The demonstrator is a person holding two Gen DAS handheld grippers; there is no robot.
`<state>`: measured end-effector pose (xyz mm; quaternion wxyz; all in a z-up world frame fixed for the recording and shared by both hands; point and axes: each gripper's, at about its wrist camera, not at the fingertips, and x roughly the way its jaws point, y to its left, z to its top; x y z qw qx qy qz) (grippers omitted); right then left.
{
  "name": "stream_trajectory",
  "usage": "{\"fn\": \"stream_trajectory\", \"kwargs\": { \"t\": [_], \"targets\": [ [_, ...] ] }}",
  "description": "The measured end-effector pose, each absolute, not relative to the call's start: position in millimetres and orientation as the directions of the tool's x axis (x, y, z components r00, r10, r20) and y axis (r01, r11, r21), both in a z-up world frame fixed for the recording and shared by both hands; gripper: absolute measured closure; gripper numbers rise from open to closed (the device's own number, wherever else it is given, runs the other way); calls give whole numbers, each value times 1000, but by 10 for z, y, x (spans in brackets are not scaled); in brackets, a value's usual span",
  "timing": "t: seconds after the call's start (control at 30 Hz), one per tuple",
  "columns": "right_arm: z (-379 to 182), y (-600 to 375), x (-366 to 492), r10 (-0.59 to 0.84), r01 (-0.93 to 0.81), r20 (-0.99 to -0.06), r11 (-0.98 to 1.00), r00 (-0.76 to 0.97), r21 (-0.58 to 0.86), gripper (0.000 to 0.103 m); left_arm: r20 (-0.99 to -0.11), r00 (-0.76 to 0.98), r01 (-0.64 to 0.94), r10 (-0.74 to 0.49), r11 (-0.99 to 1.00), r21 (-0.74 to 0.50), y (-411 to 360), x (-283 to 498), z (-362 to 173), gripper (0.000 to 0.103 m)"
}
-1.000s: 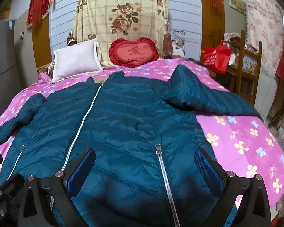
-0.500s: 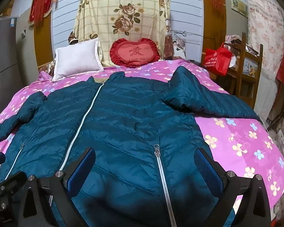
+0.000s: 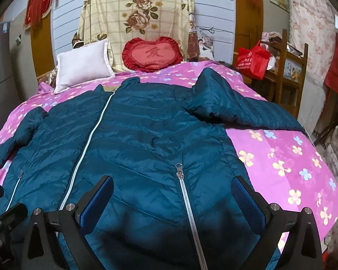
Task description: Fold large clothes
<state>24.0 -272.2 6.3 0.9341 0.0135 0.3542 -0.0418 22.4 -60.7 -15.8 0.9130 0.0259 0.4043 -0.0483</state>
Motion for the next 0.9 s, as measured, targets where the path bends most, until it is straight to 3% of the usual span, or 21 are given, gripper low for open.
{"fn": "stream_trajectory", "kwargs": {
  "t": [0.9],
  "targets": [
    [36, -2607, 277, -62, 69, -659, 997, 749, -15, 0, -764, 640, 113, -80, 994, -9, -594, 268, -219, 22]
  ]
}}
